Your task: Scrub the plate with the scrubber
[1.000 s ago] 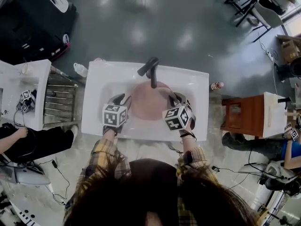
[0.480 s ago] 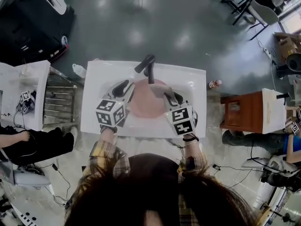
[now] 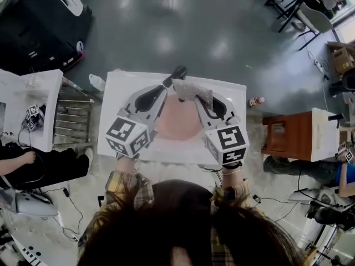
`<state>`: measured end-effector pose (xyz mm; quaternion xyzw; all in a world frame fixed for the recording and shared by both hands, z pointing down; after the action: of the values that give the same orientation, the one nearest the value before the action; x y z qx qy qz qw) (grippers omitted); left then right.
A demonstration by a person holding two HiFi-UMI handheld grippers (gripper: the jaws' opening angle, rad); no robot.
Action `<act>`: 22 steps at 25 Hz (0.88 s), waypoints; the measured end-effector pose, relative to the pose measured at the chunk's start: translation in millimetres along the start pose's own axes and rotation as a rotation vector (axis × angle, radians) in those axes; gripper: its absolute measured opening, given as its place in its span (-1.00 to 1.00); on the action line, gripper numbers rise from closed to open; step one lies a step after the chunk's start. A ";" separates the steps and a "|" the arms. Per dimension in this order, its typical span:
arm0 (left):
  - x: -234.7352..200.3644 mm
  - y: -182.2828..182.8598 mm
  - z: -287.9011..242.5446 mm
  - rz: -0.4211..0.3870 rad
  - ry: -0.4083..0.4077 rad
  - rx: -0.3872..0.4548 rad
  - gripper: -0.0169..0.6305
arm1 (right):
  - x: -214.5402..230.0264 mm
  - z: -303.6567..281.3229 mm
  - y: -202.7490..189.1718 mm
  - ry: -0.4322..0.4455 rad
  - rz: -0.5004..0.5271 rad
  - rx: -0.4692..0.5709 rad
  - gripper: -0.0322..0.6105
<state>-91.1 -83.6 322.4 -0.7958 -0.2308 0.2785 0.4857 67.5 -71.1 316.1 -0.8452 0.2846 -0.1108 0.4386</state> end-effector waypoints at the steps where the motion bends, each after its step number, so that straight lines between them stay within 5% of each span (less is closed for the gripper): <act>1: 2.8 6.1 2.7 -0.010 -0.006 0.014 -0.82 | 0.1 2.8 6.7 0.006 -0.004 0.024 -0.62; 13: 20.3 60.1 30.0 -0.084 0.006 0.160 -0.87 | 7.1 11.0 35.4 0.048 -0.060 0.142 -0.62; 22: 29.8 72.9 32.0 -0.114 0.009 0.154 -0.88 | 5.9 21.2 53.4 0.049 -0.025 0.187 -0.62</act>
<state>-83.3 -74.7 238.2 -0.7430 -0.2515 0.2639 0.5614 61.0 -84.3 260.3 -0.8012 0.2730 -0.1630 0.5069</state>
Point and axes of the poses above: the fingertips, and each gripper's own axes: z backward along the fingers, x to its right, y out of its top, the point moved 5 cm from there along z, backward along the fingers, and after that the axes turned 15 degrees about -x, right-handed, at the moved point
